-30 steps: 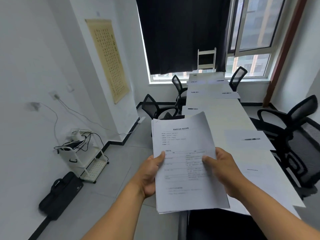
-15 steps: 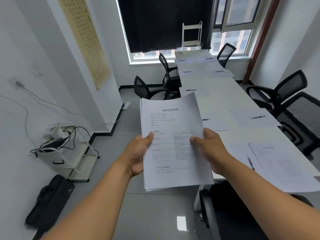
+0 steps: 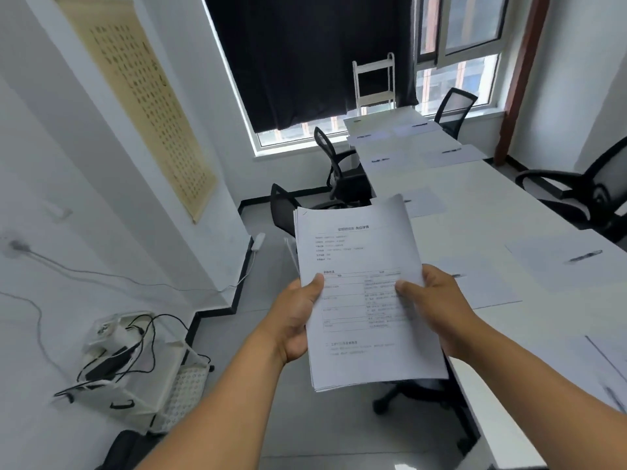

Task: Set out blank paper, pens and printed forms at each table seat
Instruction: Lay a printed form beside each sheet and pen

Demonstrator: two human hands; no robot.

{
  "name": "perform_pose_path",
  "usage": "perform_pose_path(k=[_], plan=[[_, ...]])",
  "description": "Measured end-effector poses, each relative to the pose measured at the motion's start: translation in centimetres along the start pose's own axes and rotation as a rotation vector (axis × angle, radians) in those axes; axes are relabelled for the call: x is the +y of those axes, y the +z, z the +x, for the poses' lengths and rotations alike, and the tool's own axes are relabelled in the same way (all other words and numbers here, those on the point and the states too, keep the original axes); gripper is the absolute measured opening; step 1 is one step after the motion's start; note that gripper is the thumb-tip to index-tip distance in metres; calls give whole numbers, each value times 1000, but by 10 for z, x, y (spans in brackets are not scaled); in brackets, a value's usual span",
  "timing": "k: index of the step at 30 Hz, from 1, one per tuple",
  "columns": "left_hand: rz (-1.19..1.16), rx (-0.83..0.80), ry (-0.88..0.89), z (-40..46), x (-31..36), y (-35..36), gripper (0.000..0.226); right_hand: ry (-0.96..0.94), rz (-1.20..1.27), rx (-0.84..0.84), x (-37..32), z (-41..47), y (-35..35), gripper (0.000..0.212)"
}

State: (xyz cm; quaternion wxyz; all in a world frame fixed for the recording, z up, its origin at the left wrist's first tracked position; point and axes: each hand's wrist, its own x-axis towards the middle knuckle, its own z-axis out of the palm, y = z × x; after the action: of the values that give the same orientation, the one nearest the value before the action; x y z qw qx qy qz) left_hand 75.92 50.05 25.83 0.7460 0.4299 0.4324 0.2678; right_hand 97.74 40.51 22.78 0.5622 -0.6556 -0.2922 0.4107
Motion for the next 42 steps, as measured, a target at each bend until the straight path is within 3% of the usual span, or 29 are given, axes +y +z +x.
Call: perform_pose_path(k=[8, 18, 26, 33, 42], plan=[[6, 3, 1, 96, 87, -22, 36, -23, 72, -2, -53, 103, 38, 12], [49, -131, -63, 230, 130, -27, 32, 25, 69, 178, -62, 200, 53, 11], [148, -381, -197, 356, 158, -41, 34, 69, 133, 448, -55, 262, 86, 11], [259, -591, -306, 415, 161, -4, 33, 130, 214, 712, -46, 269, 81, 12], [419, -689, -434, 463, 115, 62, 31, 237, 245, 958, 2, 273, 42, 17]])
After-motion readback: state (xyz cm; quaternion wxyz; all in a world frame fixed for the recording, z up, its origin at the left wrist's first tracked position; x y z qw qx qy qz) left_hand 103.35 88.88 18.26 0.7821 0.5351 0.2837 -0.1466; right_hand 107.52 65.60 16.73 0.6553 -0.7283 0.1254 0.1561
